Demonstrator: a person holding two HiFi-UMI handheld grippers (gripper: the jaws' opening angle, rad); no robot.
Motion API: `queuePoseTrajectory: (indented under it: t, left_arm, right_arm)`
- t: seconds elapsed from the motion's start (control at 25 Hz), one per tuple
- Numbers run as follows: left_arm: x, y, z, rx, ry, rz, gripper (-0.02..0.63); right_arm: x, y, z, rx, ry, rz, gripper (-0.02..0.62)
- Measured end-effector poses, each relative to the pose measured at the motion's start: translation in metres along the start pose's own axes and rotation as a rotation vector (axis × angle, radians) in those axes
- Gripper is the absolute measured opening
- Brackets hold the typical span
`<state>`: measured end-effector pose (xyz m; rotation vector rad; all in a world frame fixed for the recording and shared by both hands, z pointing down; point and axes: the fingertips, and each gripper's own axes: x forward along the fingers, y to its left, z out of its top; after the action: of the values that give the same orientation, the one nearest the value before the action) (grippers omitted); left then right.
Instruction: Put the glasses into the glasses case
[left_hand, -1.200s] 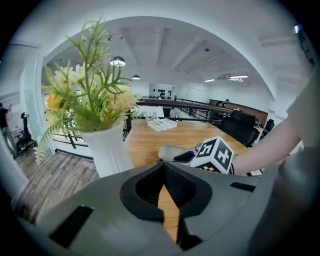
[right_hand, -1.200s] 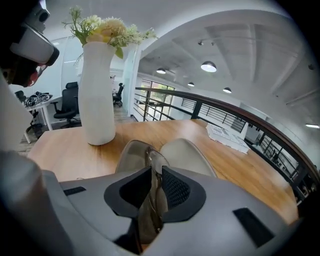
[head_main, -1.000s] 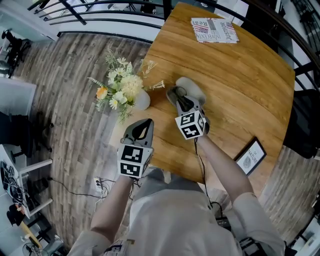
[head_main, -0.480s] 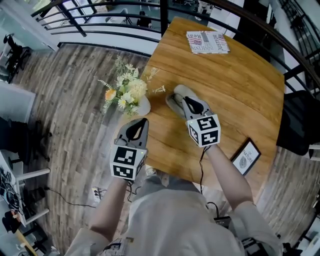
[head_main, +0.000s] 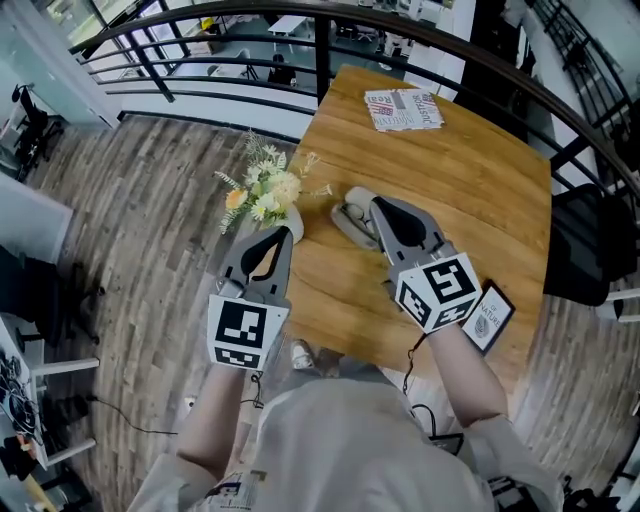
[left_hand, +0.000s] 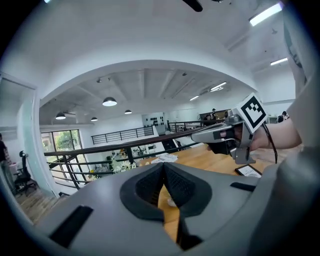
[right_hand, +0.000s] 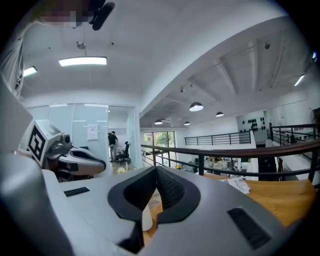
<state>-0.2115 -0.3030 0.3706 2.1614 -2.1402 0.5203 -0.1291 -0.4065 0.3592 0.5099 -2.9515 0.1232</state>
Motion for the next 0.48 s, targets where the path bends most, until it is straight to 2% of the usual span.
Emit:
queuePoseTrajectory:
  t: [0.24, 0.36, 0.48]
  left_arm:
    - [-0.036, 0.010, 0.043, 0.024, -0.092, 0.016, 0.017]
    - [-0.056, 0.009, 0.063, -0.013, -0.106, 0.034, 0.017]
    - [-0.071, 0.008, 0.075, 0.002, -0.118, 0.039, 0.017]
  right_arm:
    - [-0.035, 0.035, 0.053, -0.021, -0.097, 0.024, 0.028]
    - [-0.054, 0.045, 0.068, -0.011, -0.136, 0.014, 0.026]
    - [-0.072, 0.053, 0.077, 0.000, -0.162, -0.002, 0.026]
